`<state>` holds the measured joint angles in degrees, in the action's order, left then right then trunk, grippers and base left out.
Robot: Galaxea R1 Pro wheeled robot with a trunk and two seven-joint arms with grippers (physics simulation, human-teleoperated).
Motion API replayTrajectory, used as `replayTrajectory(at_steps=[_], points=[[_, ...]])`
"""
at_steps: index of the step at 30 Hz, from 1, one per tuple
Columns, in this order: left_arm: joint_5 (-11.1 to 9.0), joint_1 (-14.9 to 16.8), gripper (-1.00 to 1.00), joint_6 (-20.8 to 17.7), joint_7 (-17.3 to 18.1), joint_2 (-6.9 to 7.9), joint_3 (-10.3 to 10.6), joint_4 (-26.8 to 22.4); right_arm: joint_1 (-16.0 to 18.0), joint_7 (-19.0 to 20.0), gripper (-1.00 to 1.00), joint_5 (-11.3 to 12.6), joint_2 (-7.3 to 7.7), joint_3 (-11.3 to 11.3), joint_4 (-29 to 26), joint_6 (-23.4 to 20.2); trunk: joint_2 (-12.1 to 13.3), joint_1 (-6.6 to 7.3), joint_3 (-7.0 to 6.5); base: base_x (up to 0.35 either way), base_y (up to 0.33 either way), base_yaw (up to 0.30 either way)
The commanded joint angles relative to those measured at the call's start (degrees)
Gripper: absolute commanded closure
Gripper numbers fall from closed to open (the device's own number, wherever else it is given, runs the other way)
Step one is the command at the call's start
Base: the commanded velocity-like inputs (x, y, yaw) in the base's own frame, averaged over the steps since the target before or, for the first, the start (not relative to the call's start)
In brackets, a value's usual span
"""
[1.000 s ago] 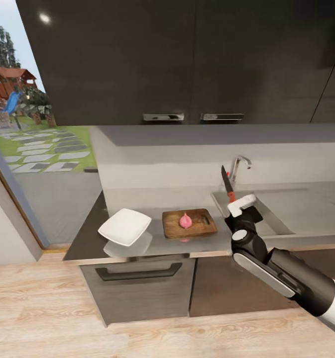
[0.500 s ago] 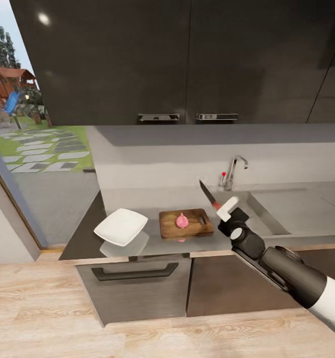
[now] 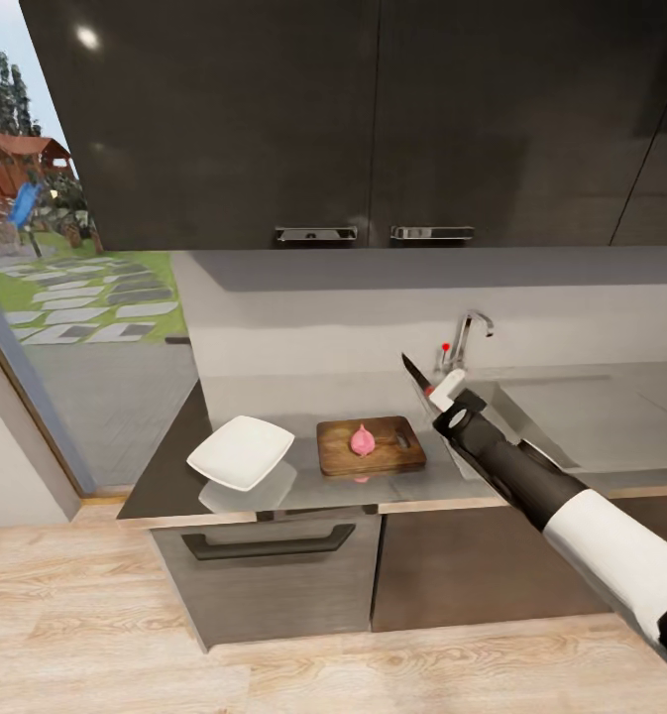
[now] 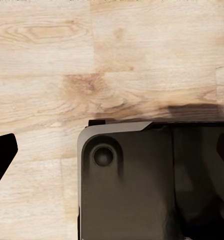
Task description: In the kitchen, take the Vidalia onion out of the sink, dice it on the chopping board with the paring knife, put the diced onion into the bowl on the countertop, then place both the paring knife and the chopping board into the sink.
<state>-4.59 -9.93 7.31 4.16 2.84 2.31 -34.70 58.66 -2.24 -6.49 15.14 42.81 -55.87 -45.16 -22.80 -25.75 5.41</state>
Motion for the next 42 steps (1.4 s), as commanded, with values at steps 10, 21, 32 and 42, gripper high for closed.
replayTrajectory(at_steps=[10,21,32,42], points=[[-0.51,0.00,-1.00,0.07,0.06,0.06,0.24,0.03,0.77,30.00,1.00,-35.22,-0.34,-3.84,-2.45,0.92,-0.12,-0.04,0.12,0.000,0.000,0.000],[-0.51,0.00,-1.00,0.09,0.06,-0.02,0.24,0.06,0.63,34.93,1.00,-41.08,-0.29,-6.13,-18.02,0.04,-0.12,-0.04,0.12,0.000,0.000,0.000],[-0.51,0.00,-1.00,0.10,0.06,-0.06,0.29,0.13,-1.22,35.10,1.00,-41.97,-1.72,-0.27,-20.35,-1.31,-0.12,-0.04,0.12,0.000,0.000,0.000],[-0.51,0.00,-1.00,0.10,0.04,-0.03,2.99,0.16,-6.08,34.82,1.00,-41.68,-1.11,-0.25,-21.93,-1.25,-0.12,-0.04,0.12,0.000,0.000,0.000]])
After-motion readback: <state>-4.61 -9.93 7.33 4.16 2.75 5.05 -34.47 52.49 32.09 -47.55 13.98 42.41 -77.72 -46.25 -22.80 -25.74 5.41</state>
